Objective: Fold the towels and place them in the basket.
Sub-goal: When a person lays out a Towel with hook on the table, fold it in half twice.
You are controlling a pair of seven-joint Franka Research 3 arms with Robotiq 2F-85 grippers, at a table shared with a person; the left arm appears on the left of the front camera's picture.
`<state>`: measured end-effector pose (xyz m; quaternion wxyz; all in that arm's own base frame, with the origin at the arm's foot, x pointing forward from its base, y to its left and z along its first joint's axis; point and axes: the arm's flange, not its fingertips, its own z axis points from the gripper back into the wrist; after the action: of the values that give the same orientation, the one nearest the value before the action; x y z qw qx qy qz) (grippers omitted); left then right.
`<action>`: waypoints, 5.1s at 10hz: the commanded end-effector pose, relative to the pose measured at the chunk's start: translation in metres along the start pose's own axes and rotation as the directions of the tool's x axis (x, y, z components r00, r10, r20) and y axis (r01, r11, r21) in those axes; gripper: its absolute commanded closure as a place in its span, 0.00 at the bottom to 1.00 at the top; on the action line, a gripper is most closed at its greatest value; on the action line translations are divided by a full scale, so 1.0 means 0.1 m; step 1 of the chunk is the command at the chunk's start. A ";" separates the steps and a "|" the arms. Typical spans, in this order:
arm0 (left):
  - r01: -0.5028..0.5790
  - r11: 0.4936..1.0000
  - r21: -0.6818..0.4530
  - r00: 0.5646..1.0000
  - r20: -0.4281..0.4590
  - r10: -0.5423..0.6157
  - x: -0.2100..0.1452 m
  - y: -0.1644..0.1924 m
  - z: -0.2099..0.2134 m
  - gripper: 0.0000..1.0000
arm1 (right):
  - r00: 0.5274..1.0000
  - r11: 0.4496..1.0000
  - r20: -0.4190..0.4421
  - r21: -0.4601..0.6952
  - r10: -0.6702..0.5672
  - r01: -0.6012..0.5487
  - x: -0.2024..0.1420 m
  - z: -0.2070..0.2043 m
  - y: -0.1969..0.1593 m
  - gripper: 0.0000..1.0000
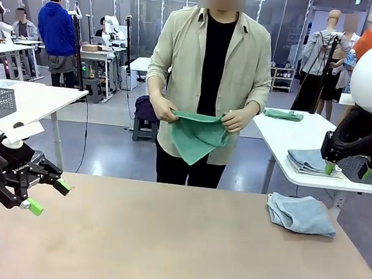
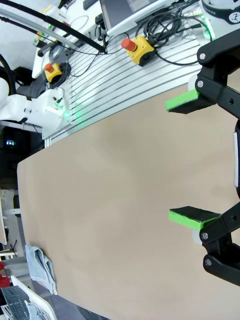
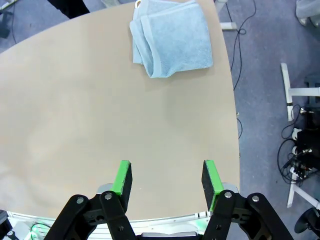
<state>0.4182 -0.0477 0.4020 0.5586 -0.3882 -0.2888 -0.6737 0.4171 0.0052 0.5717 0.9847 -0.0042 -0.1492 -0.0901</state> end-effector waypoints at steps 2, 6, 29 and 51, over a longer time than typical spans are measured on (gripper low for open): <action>0.019 1.000 -0.009 1.000 -0.002 -0.019 -0.01 -0.02 0.02 0.06 | 1.000 1.000 0.001 -0.005 -0.005 0.005 0.01 0.00 -0.01 0.29; 0.019 1.000 -0.009 1.000 -0.002 -0.019 -0.01 -0.02 0.02 0.06 | 1.000 1.000 0.001 -0.005 -0.005 0.005 0.01 0.00 -0.01 0.29; 0.048 0.987 0.151 0.764 -0.643 0.061 1.45 -0.64 -1.45 0.05 | 0.238 0.173 0.303 0.227 0.923 -0.958 -1.41 0.54 1.62 0.29; -0.025 0.949 0.314 0.551 -0.788 0.275 1.07 -0.45 -1.82 0.05 | -0.067 -0.090 0.093 0.266 0.993 -0.960 -2.36 -1.11 2.35 0.29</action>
<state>0.3219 -0.2411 0.4134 0.7329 0.0059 -0.0432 -0.6790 0.2666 0.2659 0.4147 0.7312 0.0155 -0.0263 0.6815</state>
